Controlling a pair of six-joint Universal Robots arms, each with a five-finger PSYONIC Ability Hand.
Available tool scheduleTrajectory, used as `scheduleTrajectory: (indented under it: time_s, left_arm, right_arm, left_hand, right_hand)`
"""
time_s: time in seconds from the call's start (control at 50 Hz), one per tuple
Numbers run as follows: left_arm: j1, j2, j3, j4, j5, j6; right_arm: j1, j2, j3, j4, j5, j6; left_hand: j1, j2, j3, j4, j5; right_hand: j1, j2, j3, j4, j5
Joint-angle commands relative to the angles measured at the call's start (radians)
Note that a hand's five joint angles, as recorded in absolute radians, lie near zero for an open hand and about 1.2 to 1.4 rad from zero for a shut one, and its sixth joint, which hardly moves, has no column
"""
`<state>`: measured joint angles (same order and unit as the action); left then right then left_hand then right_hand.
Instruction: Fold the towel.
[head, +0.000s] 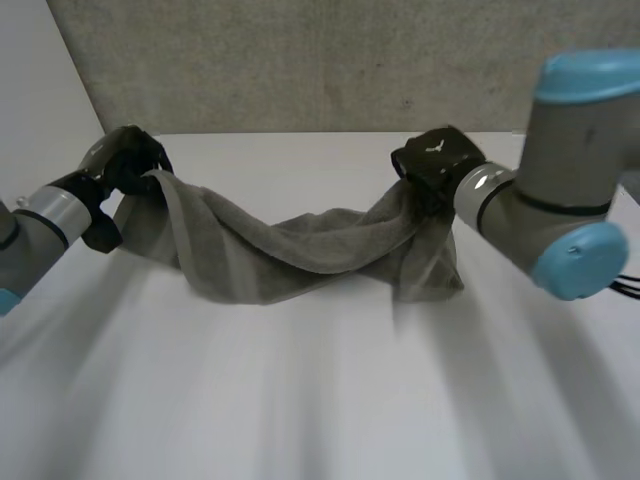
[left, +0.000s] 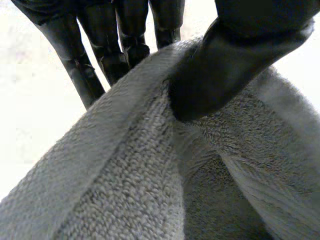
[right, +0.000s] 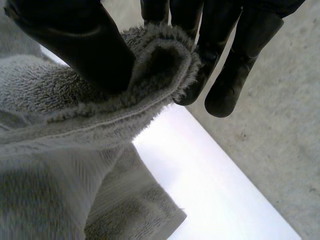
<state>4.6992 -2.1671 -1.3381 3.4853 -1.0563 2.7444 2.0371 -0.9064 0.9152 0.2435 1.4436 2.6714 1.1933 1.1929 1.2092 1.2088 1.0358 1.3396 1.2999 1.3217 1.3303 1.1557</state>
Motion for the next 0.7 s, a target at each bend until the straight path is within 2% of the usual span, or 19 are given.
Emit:
scheduleTrajectory:
  time_s: [0.02,0.04,0.14,0.32,0.42,0.46,0.48,0.52,0.54,0.58,0.6,0.64,0.7]
  left_arm:
    - [-0.001,-0.097,0.046,-0.014,-0.021,0.056]
    - [-0.001,-0.096,0.039,-0.017,-0.022,0.082]
    - [0.001,-0.046,0.0,-0.037,-0.011,0.143]
    - [0.009,0.176,-0.145,-0.031,-0.001,0.216]
    - [0.001,0.274,-0.247,-0.031,0.045,0.294]
    - [-0.008,0.332,-0.332,-0.031,0.1,0.374]
    - [-0.008,0.332,-0.332,-0.031,0.101,0.374]
    - [-0.017,0.389,-0.421,-0.031,0.145,0.473]
    - [-0.017,0.389,-0.421,-0.031,0.145,0.474]
    - [-0.037,0.427,-0.496,-0.032,0.157,0.568]
    - [-0.037,0.428,-0.497,-0.032,0.157,0.569]
    - [-0.071,0.437,-0.555,-0.031,0.15,0.645]
    - [-0.09,0.431,-0.576,-0.031,0.15,0.672]
  right_arm:
    - [0.017,0.072,0.007,-0.078,0.073,0.004]
    - [0.026,0.072,0.011,-0.079,0.083,0.004]
    - [0.031,0.035,0.045,-0.076,0.09,0.007]
    - [0.015,-0.166,0.251,-0.108,0.075,0.007]
    - [0.011,-0.285,0.417,-0.138,0.048,0.005]
    - [0.005,-0.301,0.451,-0.141,0.041,0.005]
    - [0.005,-0.301,0.452,-0.141,0.041,0.005]
    - [-0.012,-0.325,0.519,-0.147,0.035,0.005]
    - [-0.012,-0.325,0.519,-0.147,0.035,0.005]
    - [-0.023,-0.37,0.582,-0.167,0.038,0.008]
    - [-0.023,-0.37,0.582,-0.167,0.038,0.009]
    - [-0.038,-0.393,0.643,-0.219,0.038,0.039]
    - [-0.058,-0.396,0.669,-0.254,0.04,0.068]
  left_hand:
    - [-0.651,-0.651,-0.667,-0.667,-0.668]
    - [-0.735,-0.735,-0.751,-0.751,-0.752]
    - [-0.845,-0.844,-0.861,-0.86,-0.862]
    - [-0.842,-0.841,-0.858,-0.857,-0.859]
    - [-0.827,-0.827,-0.843,-0.843,-0.844]
    - [-0.824,-0.824,-0.84,-0.84,-0.841]
    - [-0.824,-0.824,-0.84,-0.84,-0.841]
    - [-0.807,-0.806,-0.823,-0.822,-0.824]
    - [-0.807,-0.806,-0.823,-0.822,-0.824]
    - [-0.769,-0.768,-0.785,-0.784,-0.786]
    - [-0.768,-0.768,-0.784,-0.784,-0.785]
    - [-0.73,-0.73,-0.746,-0.746,-0.747]
    - [-0.727,-0.727,-0.743,-0.743,-0.744]
  right_hand:
    - [-0.788,-0.748,-0.77,-0.778,-0.778]
    - [-1.165,-1.125,-1.147,-1.156,-1.156]
    - [-1.165,-1.125,-1.147,-1.156,-1.156]
    - [-1.165,-1.125,-1.147,-1.156,-1.156]
    - [-1.165,-1.125,-1.147,-1.156,-1.156]
    - [-1.165,-1.125,-1.147,-1.156,-1.156]
    - [-1.165,-1.125,-1.147,-1.156,-1.156]
    - [-1.165,-1.125,-1.147,-1.156,-1.156]
    - [-1.165,-1.125,-1.147,-1.156,-1.156]
    - [-1.165,-1.125,-1.147,-1.156,-1.156]
    - [-1.165,-1.125,-1.147,-1.156,-1.156]
    - [-1.165,-1.125,-1.147,-1.156,-1.156]
    - [-1.165,-1.125,-1.147,-1.156,-1.156]
